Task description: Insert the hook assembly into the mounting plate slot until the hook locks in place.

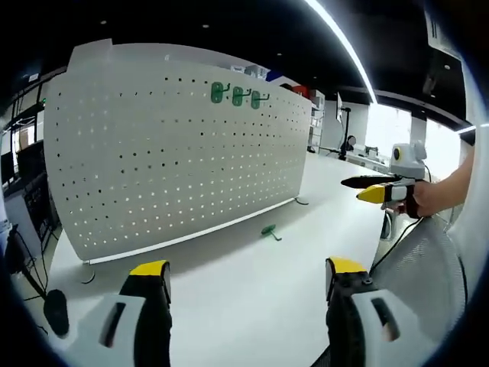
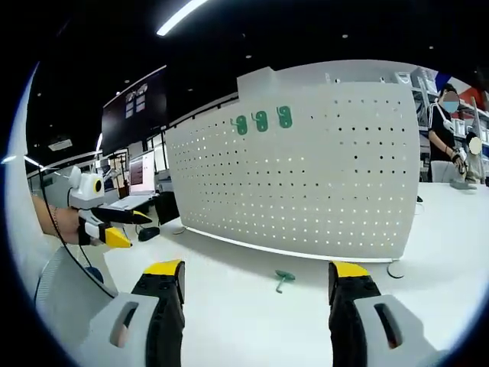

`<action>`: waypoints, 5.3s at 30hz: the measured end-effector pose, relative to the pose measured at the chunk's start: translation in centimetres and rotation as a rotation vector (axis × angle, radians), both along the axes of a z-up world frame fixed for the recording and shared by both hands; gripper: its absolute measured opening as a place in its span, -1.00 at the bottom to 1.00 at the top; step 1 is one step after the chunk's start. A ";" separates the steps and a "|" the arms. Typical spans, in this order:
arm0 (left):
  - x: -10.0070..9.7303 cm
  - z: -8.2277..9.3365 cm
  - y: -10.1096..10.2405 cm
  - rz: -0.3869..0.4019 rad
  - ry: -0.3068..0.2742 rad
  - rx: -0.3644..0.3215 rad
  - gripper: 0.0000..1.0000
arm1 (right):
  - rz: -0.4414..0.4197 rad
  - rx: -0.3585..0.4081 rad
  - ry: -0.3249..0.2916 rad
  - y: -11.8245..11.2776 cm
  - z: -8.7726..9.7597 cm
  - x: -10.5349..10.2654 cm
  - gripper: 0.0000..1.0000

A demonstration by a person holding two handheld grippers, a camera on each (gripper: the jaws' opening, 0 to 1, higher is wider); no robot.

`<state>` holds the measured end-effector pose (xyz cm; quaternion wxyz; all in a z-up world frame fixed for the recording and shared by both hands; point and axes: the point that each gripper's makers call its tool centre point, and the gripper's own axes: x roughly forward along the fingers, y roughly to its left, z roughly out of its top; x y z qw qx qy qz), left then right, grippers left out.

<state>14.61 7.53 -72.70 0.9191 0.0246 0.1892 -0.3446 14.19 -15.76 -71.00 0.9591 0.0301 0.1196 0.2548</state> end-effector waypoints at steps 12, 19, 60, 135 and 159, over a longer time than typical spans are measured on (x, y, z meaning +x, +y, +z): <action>1.8 0.3 -1.9 -0.062 -0.008 0.021 0.71 | 0.010 -0.012 0.015 0.2 -0.4 -0.1 0.49; 2.7 -0.1 -2.7 -0.124 0.003 0.058 0.71 | 0.028 -0.019 0.028 0.6 -0.8 -0.3 0.49; 6.7 -1.0 -8.7 -0.478 0.013 0.274 0.72 | 0.029 -0.046 0.083 0.5 -2.3 -0.4 0.48; 9.5 -8.2 -15.6 -0.921 0.074 0.657 0.71 | 0.010 -0.039 0.116 -0.1 -3.1 -0.4 0.47; 10.3 -10.6 -18.0 -1.007 0.080 0.708 0.67 | 0.021 -0.085 0.123 0.3 -3.7 -0.5 0.48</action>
